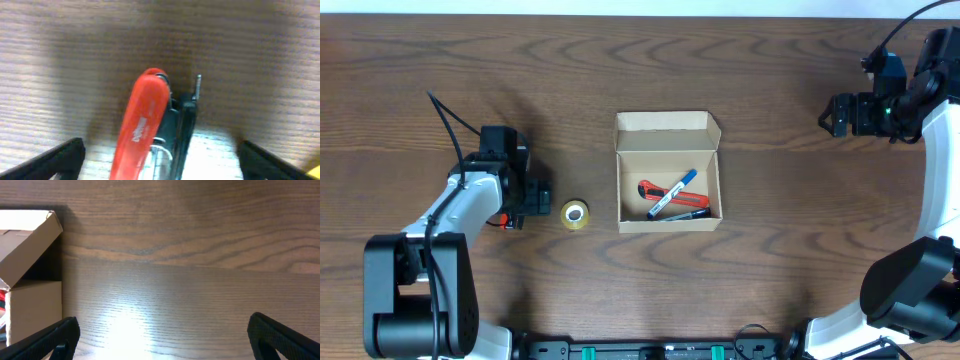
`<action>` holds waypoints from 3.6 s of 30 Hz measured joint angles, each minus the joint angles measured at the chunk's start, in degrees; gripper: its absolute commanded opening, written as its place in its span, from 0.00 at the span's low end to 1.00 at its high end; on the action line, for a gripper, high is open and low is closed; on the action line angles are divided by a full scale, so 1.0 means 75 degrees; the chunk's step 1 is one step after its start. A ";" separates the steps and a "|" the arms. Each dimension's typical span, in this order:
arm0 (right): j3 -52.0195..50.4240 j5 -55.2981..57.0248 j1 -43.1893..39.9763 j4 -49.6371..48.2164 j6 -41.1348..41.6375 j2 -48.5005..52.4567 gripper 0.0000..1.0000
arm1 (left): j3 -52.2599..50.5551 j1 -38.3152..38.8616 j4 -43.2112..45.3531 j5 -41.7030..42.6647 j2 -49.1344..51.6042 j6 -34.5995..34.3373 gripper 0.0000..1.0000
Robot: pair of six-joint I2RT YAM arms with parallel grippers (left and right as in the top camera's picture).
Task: Pack container
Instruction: 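Grasp the left red utility knife with the left gripper, then carry the knife over the box and lower it inside, then open the left gripper and move it back over the yellow tape roll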
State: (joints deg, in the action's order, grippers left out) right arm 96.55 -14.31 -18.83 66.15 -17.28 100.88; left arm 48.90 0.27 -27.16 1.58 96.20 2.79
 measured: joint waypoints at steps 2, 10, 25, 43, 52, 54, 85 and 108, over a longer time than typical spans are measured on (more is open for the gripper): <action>0.0000 0.0000 0.0000 0.0003 -0.0003 0.0000 0.99 | 0.0003 0.0020 0.0032 0.0137 0.0026 0.0012 0.55; -0.0003 0.0000 0.0000 0.0006 0.0000 0.0000 0.99 | 0.0064 0.0026 -0.0029 0.0198 0.0044 0.0017 0.06; -0.0003 0.0000 0.0000 0.0003 -0.0003 0.0000 0.99 | 0.0350 0.0015 -0.1081 0.0842 0.0026 0.0003 0.06; -0.0003 0.0006 0.0000 -0.0006 -0.0006 0.0000 0.99 | 0.3943 0.2841 -0.2938 0.2503 -0.1332 0.4109 0.06; -0.0003 0.0003 0.0000 -0.0020 -0.0009 0.0000 0.99 | 0.3940 0.4080 -0.2261 0.2731 -0.1239 0.6974 0.06; -0.0003 0.0006 0.0000 -0.0035 -0.0009 0.0000 0.99 | 0.3940 0.4159 -0.1955 0.2742 -0.1209 0.7201 0.06; -0.0006 0.0000 0.0000 -0.0085 -0.0009 0.0000 0.99 | 0.3940 0.4252 -0.1571 0.2827 0.2203 0.7093 0.62; -0.0006 0.0000 0.0000 -0.0055 -0.0009 0.0000 0.99 | 0.6863 0.4205 -0.5103 0.1169 0.0886 0.4806 0.95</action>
State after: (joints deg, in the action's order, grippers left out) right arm 96.51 -14.31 -18.83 65.73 -17.34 100.88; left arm 100.38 31.81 -65.43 10.35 102.85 38.83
